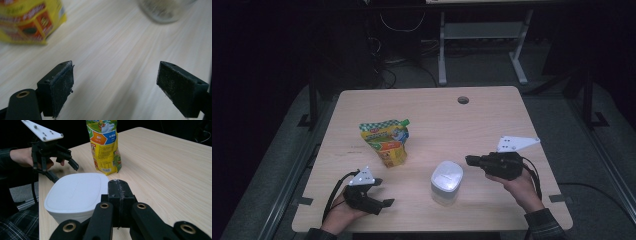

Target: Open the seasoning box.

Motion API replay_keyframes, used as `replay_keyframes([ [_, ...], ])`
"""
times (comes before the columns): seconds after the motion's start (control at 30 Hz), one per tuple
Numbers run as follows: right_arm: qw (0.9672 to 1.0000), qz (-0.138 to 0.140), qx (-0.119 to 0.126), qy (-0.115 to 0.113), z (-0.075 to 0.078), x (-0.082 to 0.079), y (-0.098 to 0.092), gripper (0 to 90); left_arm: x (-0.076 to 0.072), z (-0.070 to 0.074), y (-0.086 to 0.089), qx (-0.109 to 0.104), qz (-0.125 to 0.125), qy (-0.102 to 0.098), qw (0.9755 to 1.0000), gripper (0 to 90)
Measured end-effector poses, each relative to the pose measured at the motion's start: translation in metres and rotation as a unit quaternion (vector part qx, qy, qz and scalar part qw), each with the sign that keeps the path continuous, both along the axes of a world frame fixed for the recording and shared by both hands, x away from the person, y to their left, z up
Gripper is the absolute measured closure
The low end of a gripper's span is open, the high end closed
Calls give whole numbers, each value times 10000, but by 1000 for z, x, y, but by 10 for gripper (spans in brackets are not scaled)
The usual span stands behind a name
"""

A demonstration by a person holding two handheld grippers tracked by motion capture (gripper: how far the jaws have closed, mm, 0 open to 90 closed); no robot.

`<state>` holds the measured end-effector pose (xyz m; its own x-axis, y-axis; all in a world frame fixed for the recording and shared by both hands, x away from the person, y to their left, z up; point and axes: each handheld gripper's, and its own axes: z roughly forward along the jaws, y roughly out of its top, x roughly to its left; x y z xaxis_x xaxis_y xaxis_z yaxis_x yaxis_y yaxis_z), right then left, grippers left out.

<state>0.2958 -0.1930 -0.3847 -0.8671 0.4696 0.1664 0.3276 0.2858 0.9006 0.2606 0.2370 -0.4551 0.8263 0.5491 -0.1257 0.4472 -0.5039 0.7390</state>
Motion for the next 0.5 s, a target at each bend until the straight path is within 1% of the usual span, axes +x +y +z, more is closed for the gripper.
replay_keyframes([
  [0.07,10000,20,-7,-23,1,1,3,900,-2,3,-5,-66,-61,-57,9999,140],
  [0.17,10000,45,-3,-8,1,3,7,900,-2,5,-10,-118,-113,-38,9999,140],
  [0.27,10000,54,-68,-16,0,4,9,899,-3,9,-17,-228,-184,-118,9995,140],
  [0.33,10000,18,-60,-11,-1,4,9,895,-5,13,-23,-272,-264,-174,9991,140],
  [0.37,10000,-5,-69,-29,-1,5,9,871,-5,14,-26,-305,-308,-190,9989,140],
  [0.4,10000,-53,-81,-19,-2,5,9,839,-5,16,-30,-288,-382,-209,9986,140],
  [0.5,9998,-179,-118,-26,-3,7,8,748,-4,20,-43,-375,-511,-245,9977,140],
])
